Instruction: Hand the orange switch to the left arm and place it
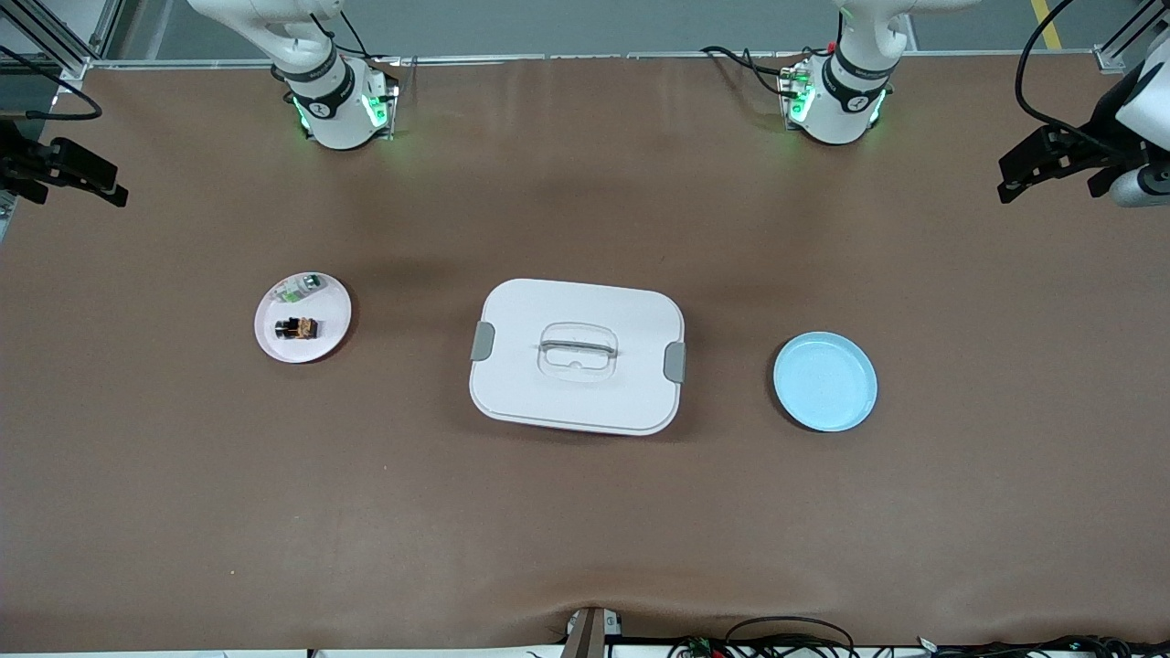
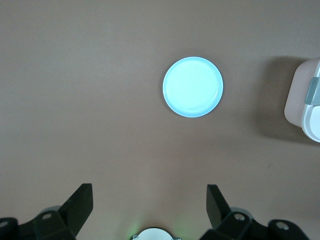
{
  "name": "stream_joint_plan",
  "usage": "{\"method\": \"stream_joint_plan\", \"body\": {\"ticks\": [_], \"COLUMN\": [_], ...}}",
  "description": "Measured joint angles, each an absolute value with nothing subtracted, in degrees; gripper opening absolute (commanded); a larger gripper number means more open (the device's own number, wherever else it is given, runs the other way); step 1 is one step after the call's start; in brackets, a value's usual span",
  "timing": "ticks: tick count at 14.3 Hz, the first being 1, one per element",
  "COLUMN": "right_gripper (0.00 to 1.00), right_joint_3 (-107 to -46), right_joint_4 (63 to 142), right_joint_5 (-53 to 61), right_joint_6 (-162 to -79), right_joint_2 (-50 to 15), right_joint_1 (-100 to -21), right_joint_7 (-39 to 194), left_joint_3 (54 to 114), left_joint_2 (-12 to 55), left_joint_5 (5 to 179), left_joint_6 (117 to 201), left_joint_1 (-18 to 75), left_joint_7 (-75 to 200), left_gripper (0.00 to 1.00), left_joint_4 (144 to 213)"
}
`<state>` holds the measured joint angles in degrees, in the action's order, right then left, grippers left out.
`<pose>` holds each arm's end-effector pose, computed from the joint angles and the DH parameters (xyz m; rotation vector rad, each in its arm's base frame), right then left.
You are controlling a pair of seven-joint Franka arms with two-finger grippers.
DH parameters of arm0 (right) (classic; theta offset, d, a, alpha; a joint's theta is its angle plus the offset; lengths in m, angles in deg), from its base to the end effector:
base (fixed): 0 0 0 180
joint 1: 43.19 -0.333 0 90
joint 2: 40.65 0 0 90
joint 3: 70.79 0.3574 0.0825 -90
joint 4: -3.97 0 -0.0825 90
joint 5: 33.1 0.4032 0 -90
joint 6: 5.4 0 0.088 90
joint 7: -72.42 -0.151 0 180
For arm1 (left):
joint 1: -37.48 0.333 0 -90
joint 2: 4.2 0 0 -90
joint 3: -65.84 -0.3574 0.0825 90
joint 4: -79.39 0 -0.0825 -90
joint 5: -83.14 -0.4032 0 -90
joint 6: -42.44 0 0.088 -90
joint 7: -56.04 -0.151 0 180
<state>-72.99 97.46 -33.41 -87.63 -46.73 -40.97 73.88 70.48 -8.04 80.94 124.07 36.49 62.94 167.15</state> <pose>0.5156 -0.0419 0.6394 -3.1340 0.0811 0.1419 0.5304 -0.0477 0.6655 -3.0932 -0.0422 0.0544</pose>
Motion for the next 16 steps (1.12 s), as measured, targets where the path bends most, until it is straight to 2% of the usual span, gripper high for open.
{"method": "stream_joint_plan", "body": {"ticks": [7, 12, 16], "right_gripper": [1.00, 1.00, 1.00], "right_joint_3": [-72.66, -72.71, -72.73], "right_joint_4": [97.46, 98.06, 104.35], "right_joint_5": [-33.36, -33.37, -33.38], "right_joint_6": [-87.46, -87.48, -96.78], "right_joint_2": [-46.33, -40.15, -35.95], "right_joint_1": [-41.52, -41.53, -41.52], "right_joint_7": [73.88, 73.88, 73.88], "left_joint_3": [70.50, 70.51, 70.51], "left_joint_2": [-7.90, -7.88, -7.87], "left_joint_5": [80.94, 80.94, 80.94], "left_joint_6": [123.98, 123.97, 123.97], "left_joint_1": [36.33, 36.24, 36.22], "left_joint_7": [62.94, 62.94, 62.95], "left_gripper": [1.00, 1.00, 1.00], "left_joint_4": [167.34, 167.64, 167.79]}}
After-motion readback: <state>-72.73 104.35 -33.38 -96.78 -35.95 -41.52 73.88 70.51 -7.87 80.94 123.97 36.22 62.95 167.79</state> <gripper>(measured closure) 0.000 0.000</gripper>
